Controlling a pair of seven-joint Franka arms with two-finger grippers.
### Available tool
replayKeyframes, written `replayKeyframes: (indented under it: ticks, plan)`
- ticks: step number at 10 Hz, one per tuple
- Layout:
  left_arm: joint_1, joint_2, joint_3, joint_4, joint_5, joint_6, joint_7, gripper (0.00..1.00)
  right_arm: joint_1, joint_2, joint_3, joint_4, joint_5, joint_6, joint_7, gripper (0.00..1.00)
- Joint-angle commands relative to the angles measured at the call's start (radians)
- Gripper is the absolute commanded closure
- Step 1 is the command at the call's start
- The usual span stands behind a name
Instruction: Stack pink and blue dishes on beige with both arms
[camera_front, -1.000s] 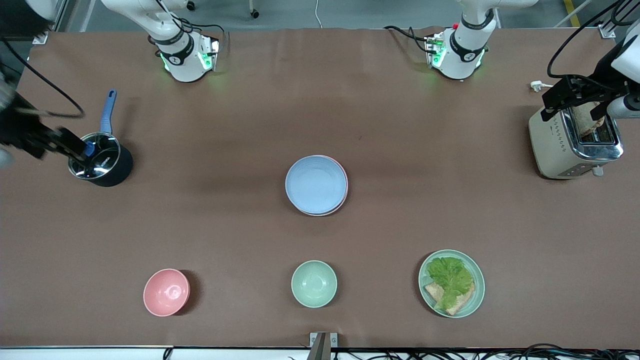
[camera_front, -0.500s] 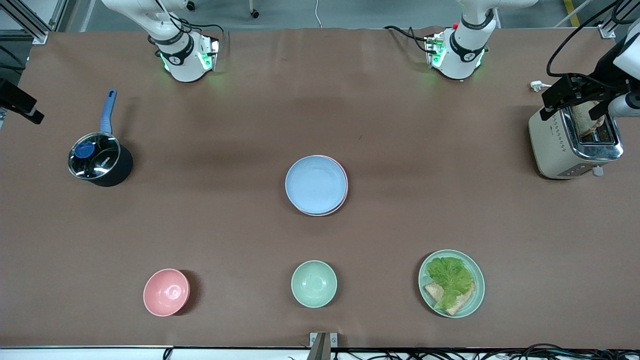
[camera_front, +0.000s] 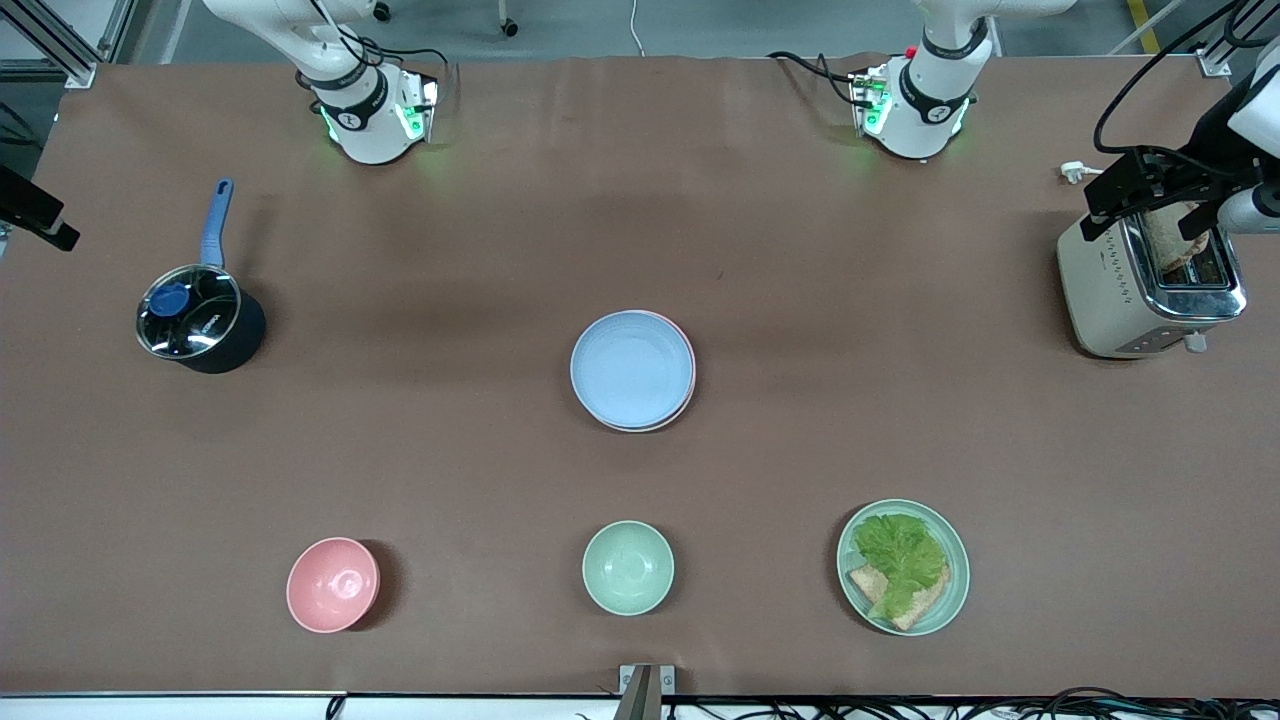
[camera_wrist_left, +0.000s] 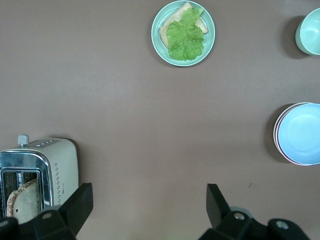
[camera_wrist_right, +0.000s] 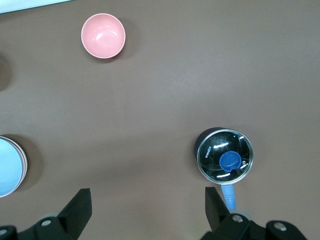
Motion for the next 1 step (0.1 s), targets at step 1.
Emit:
replayKeyframes:
  ticks: [1]
  plan:
    - [0.004,0.017,0.002,-0.005,-0.007,-0.007,0.016,0.00,-0.007,-0.004,0.006,-0.008,-0.008,0.011,-0.006,0.00]
